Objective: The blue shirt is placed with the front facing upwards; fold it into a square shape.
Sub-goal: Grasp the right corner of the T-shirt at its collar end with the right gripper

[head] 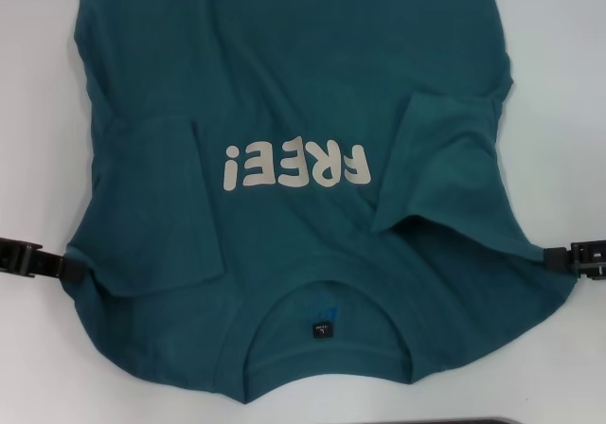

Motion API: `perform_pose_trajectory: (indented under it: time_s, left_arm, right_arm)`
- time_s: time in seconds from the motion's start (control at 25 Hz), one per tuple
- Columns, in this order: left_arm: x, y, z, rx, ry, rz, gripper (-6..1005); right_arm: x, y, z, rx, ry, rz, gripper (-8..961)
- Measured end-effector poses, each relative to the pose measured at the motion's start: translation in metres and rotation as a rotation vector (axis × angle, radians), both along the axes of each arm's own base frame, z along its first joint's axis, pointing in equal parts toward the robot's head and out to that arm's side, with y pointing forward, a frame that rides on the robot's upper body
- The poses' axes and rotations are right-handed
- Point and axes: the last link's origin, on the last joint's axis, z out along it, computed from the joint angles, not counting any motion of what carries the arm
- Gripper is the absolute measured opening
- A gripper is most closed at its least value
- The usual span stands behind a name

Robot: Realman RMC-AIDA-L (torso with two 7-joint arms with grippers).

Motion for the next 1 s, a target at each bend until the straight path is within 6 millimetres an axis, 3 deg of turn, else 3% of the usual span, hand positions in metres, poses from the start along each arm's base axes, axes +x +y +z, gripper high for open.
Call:
perform_pose_trajectory:
  time_s: [0.12,0.36,0.56,0.88,1.0]
  left_arm:
    - [-0.0001,0.0,0.0003,0.002,-0.001,0.001,7]
    - [0.0009,0.0014,0.0007,0.004,0.001,-0.003,7]
    - [0.0022,0.0031,0.0011,0.003,0.002,-0.008,7]
    - [0.0029,0.0042,0.0017,0.005,0.002,-0.009,8]
    - [0.0027,0.005,0.0034,0.007,0.006,-0.007,8]
  right_arm:
    - [-0.0008,0.0003,-0.0011,-0.002,0.001,0.003,576]
    - [-0.0008,-0.0007,-0.0035,-0.021,-0.007,0.007,508]
    - [-0.0003,0.0001,-0.0059,-0.046,-0.035,0.016,293]
    - [0.0014,0.0037,-0.0016,-0.033,-0.054,0.017,29]
    - [0.0031,0.0046,0.0016,-0.019,-0.062,0.015,28]
